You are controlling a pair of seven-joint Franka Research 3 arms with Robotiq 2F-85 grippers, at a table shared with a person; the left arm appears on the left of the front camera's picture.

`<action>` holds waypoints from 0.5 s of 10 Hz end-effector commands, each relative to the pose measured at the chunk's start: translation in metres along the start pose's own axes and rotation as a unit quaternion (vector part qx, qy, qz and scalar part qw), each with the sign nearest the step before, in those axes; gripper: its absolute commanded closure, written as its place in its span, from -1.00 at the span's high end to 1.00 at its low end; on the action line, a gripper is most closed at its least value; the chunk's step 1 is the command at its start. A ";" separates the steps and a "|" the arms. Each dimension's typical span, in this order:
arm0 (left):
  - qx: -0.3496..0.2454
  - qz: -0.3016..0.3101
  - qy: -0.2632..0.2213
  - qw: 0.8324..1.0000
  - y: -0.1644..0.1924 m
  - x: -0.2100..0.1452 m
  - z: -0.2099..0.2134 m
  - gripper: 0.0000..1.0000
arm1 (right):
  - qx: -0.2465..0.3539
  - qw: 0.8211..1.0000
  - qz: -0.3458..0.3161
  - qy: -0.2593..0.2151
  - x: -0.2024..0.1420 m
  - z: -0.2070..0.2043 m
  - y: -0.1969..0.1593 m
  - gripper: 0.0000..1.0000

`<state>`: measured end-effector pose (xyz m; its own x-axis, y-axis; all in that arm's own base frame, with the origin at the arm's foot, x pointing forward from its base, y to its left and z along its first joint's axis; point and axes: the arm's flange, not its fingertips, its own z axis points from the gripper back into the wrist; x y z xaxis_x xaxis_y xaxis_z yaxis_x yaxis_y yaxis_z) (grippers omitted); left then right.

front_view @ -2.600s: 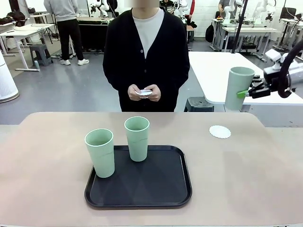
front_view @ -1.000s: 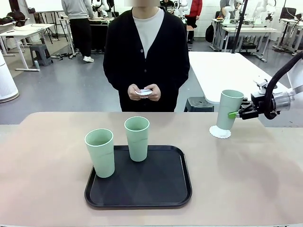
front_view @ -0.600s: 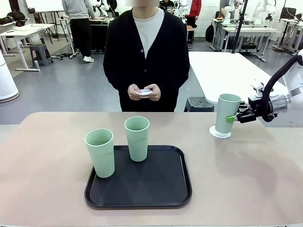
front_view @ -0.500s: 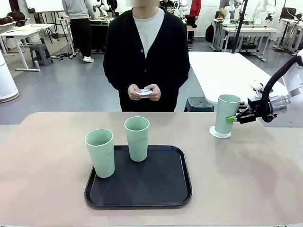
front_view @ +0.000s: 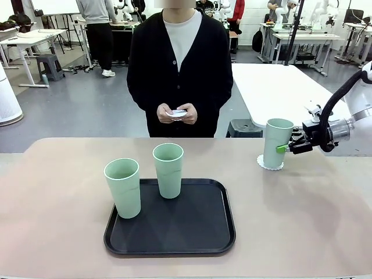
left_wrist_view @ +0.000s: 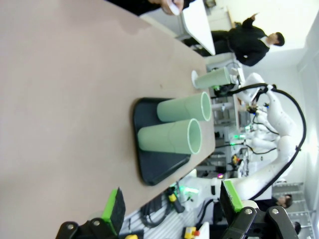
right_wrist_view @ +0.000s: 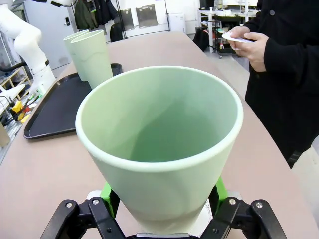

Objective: Place coasters on the table and set cups on them.
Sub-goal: Pick up one Reusable plastic cup and place it on a coaster set by the human.

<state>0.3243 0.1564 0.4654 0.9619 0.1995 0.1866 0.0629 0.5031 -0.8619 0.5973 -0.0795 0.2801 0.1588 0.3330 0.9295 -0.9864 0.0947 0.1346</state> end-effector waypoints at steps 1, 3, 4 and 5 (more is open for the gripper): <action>-0.005 -0.003 -0.002 1.000 -0.001 0.000 0.001 1.00 | 0.004 1.000 0.009 0.009 0.000 -0.005 0.000 0.69; -0.005 -0.003 -0.002 1.000 -0.001 0.000 0.001 1.00 | 0.004 1.000 0.009 0.011 -0.001 -0.009 0.000 0.69; -0.005 -0.003 -0.002 1.000 -0.001 0.000 0.001 1.00 | 0.005 1.000 0.008 0.011 -0.002 -0.010 -0.001 0.69; -0.005 -0.003 -0.002 1.000 -0.001 0.000 0.001 1.00 | 0.005 1.000 0.008 0.012 -0.002 -0.010 -0.001 0.69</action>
<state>0.3243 0.1564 0.4654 0.9619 0.1995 0.1867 0.0629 0.5031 -0.8619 0.5982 -0.0740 0.2778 0.1584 0.3333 0.9294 -0.9867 0.0878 0.1367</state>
